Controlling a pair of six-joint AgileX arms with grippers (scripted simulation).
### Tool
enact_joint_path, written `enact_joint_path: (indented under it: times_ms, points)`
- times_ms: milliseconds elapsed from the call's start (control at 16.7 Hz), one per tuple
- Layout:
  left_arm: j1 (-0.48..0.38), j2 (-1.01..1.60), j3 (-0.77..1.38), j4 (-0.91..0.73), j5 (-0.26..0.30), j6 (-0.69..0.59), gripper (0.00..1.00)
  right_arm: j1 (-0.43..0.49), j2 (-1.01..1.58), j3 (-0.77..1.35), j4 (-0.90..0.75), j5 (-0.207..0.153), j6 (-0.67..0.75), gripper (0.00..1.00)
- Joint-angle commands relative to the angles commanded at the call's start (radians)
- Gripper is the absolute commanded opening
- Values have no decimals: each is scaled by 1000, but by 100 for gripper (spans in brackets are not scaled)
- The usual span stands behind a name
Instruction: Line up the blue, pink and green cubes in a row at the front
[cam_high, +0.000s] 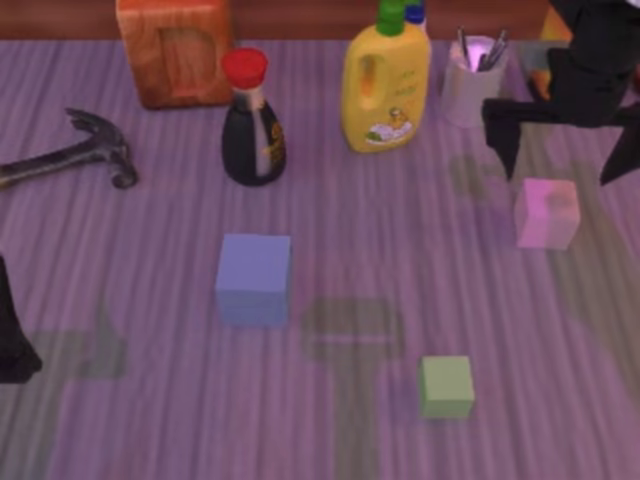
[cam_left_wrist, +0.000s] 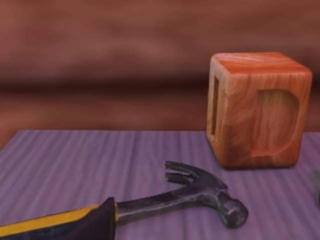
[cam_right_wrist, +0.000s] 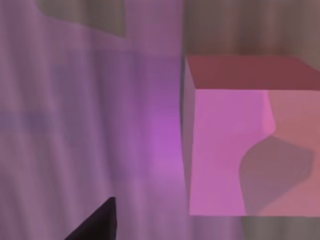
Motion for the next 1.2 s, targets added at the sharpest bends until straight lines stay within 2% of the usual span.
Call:
enact_joint_path:
  times_ms: [180, 540, 840, 1200]
  points:
    - [0, 0, 0, 0, 0, 0, 100, -1, 10, -36, 40, -1, 1, 100]
    - [0, 0, 0, 0, 0, 0, 100, -2, 68, -206, 277, 0, 1, 100]
    - [0, 0, 0, 0, 0, 0, 100, -2, 78, -230, 305, 0, 1, 100]
    - [0, 0, 0, 0, 0, 0, 100, -2, 78, -230, 305, 0, 1, 55]
